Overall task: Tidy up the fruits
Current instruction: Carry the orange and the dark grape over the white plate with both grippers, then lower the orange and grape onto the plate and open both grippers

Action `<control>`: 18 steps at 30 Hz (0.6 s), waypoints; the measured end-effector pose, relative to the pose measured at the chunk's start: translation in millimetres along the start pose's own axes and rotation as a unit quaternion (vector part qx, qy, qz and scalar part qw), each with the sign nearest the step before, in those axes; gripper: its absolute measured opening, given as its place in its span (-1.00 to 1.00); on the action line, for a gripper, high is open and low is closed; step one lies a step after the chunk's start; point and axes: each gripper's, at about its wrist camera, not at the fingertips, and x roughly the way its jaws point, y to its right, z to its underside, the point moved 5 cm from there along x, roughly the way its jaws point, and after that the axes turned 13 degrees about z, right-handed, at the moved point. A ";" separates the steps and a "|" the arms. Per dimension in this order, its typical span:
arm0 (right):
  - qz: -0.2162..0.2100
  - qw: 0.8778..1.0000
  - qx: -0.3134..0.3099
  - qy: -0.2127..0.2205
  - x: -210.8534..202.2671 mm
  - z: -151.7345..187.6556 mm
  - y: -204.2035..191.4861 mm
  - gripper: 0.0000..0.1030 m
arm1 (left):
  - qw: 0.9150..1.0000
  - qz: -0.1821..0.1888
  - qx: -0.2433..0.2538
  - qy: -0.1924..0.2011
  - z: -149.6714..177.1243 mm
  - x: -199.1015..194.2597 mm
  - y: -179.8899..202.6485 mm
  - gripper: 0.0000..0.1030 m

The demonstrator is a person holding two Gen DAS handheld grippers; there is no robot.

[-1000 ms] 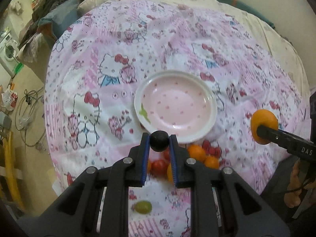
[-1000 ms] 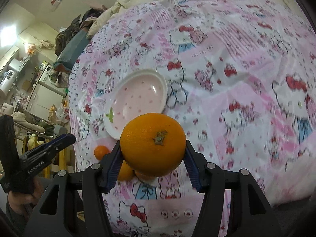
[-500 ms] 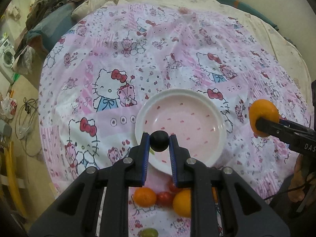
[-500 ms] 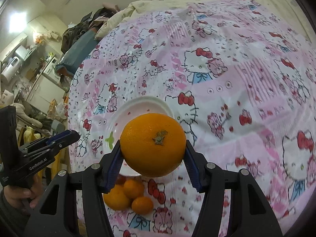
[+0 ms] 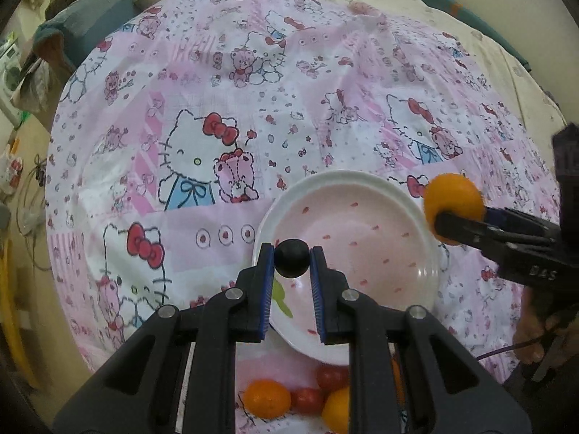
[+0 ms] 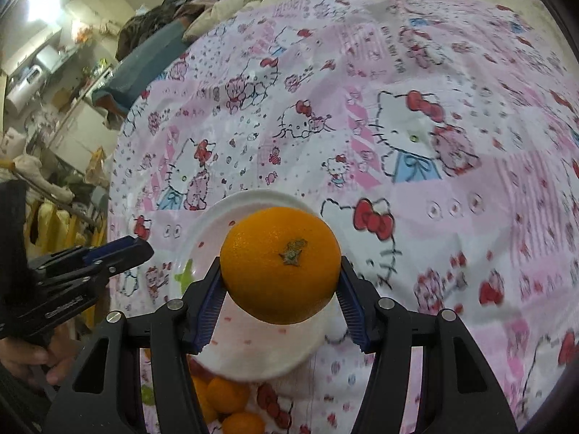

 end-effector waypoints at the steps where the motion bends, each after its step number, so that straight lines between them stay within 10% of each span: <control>1: -0.001 1.000 -0.004 -0.003 5.3 -2.3 -2.3 0.18 | 1.000 -0.006 0.008 0.000 -1.6 2.4 -1.1 -0.68; 18: 0.020 0.990 -0.136 -0.026 89.3 -0.5 -41.2 0.25 | 1.000 -0.006 -0.007 -0.026 -3.8 18.9 -14.1 -0.68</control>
